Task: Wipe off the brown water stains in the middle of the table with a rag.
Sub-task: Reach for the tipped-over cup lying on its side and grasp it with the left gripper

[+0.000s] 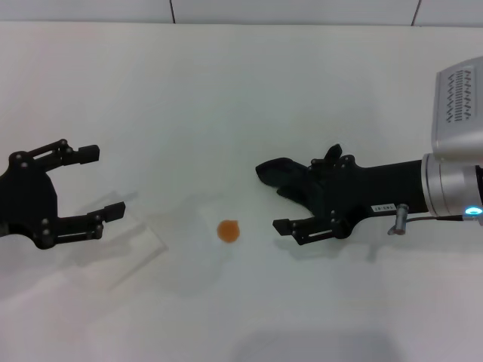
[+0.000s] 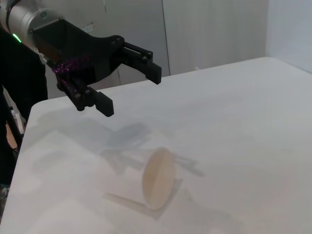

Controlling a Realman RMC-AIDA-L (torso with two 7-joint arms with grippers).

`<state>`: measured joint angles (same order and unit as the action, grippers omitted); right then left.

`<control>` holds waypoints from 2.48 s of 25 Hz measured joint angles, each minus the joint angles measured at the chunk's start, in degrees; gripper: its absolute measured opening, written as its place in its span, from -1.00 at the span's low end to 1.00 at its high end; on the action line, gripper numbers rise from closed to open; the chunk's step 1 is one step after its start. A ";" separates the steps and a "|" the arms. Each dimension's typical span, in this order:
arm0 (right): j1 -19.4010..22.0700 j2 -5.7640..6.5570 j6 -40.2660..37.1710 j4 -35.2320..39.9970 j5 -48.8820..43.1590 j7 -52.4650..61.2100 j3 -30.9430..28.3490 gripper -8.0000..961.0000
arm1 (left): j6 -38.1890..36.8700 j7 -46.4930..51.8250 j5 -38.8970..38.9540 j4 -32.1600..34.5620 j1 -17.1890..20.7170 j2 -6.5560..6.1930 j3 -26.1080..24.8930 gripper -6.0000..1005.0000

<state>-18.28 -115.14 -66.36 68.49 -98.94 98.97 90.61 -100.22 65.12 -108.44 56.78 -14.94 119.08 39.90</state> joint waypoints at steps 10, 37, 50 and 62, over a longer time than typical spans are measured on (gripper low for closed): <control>-0.06 0.00 0.16 -0.07 0.08 0.41 0.24 0.75 | 0.12 0.10 -0.16 -0.70 0.00 -0.08 -0.03 0.72; 0.31 -0.09 -0.66 -0.90 1.73 0.59 1.33 0.75 | -4.49 18.07 -8.21 13.57 -0.29 -1.07 0.09 0.72; 0.33 0.01 -1.98 -0.91 2.59 0.61 1.59 0.75 | -10.28 32.71 -20.31 21.25 -4.51 -3.80 1.37 0.72; 0.28 0.00 -2.45 -0.91 3.32 0.61 1.59 0.75 | -11.24 39.09 -26.51 19.86 -9.45 -5.04 5.81 0.72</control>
<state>-18.00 -115.13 -68.81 67.59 -95.62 99.58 92.19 -111.46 104.22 -134.95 76.64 -24.39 114.04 45.72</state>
